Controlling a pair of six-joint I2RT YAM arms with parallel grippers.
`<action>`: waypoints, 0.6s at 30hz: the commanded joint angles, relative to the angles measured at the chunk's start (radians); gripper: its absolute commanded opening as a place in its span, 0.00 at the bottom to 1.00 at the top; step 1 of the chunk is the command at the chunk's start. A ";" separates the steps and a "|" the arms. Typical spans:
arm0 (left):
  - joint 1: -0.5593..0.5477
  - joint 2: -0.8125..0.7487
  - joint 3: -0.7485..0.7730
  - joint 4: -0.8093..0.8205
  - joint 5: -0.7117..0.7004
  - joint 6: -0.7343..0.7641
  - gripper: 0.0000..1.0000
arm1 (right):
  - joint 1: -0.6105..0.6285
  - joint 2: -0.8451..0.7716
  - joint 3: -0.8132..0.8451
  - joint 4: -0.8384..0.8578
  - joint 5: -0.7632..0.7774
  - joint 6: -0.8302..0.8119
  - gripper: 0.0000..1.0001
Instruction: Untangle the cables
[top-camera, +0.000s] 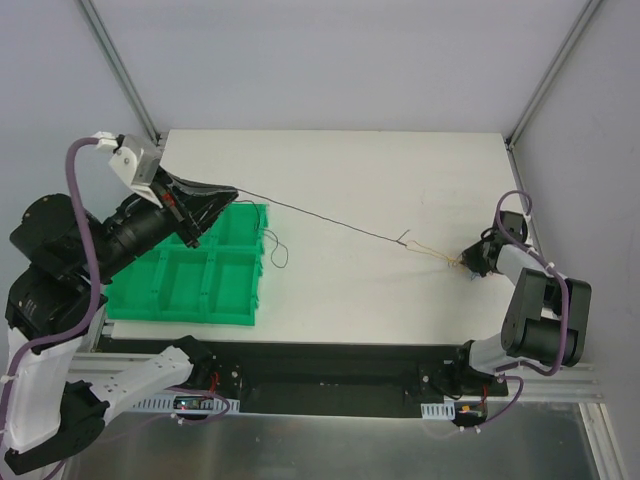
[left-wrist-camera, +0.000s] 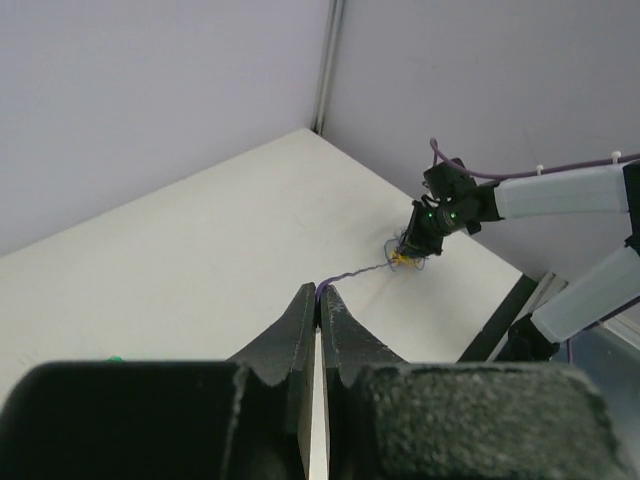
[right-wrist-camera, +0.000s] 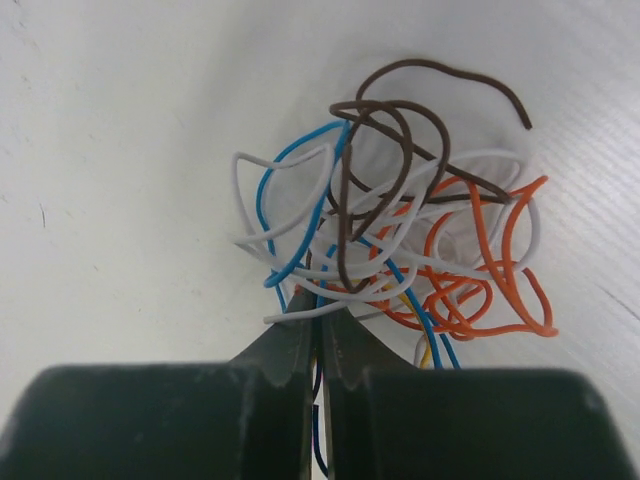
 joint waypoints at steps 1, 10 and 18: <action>0.006 0.016 0.078 0.066 -0.046 -0.006 0.00 | -0.019 -0.003 0.058 -0.060 0.109 -0.062 0.00; 0.006 0.089 0.194 0.122 0.005 -0.043 0.00 | -0.014 0.012 0.092 -0.095 0.095 -0.102 0.00; 0.006 0.070 0.332 0.034 -0.145 0.049 0.00 | -0.025 0.042 0.105 -0.107 0.180 -0.109 0.00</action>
